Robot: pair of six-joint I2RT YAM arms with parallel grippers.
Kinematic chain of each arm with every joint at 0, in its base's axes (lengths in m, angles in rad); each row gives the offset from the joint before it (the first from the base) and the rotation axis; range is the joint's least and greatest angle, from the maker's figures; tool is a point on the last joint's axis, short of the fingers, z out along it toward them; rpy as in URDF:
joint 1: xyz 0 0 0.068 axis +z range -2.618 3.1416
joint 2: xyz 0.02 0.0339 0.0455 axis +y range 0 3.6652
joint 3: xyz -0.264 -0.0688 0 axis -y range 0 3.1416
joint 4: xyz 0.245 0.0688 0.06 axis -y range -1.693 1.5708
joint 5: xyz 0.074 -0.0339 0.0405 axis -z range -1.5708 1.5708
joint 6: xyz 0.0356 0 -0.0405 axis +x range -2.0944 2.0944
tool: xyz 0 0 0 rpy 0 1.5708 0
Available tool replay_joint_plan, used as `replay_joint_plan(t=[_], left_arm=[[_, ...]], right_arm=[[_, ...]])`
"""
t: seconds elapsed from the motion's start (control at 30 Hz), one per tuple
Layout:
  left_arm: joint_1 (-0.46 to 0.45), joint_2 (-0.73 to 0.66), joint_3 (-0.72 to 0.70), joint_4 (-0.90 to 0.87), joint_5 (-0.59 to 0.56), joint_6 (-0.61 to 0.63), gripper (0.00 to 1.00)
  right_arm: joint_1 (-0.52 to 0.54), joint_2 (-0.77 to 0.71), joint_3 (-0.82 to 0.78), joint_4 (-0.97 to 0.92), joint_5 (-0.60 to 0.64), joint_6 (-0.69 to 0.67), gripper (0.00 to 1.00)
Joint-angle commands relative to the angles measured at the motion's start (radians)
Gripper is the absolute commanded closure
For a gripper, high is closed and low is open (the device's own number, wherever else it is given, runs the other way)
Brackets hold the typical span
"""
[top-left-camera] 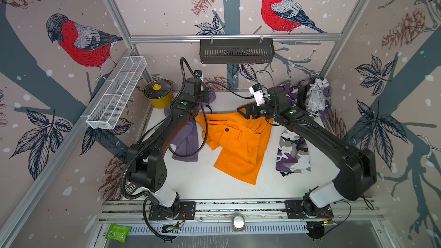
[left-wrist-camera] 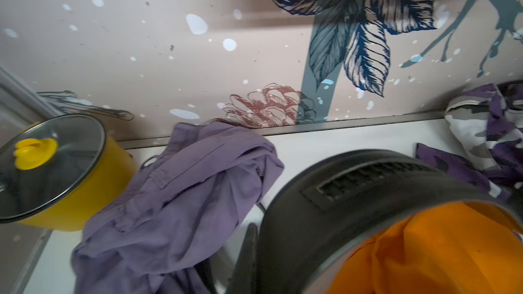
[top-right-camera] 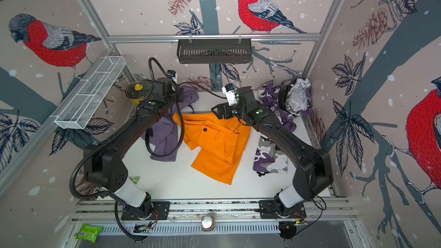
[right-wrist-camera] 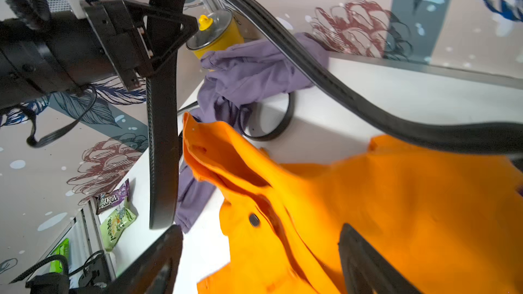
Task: Remove the belt from the trousers
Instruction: Place the trousers at the center of the board, then adjust the trousers at the center of the board.
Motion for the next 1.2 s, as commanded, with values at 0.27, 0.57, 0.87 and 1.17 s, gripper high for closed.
replay_joint_plan(t=[0.27,0.57,0.87,1.17], left_arm=[[-0.013,0.250,0.284,-0.200,0.035,-0.091,0.27],[-0.017,0.016,0.050,-0.073,-0.014,-0.120,0.18],[-0.110,-0.058,-0.085,-0.049,0.066,-0.190,0.15],[-0.221,-0.080,-0.167,-0.034,0.057,-0.232,0.16]], right_arm=[[-0.219,-0.064,-0.289,-0.013,0.003,0.054,0.08],[-0.192,0.087,-0.418,0.157,-0.101,0.129,0.09],[0.007,0.450,-0.169,0.298,-0.183,0.165,0.13],[-0.010,0.490,0.043,0.204,-0.212,0.112,0.11]])
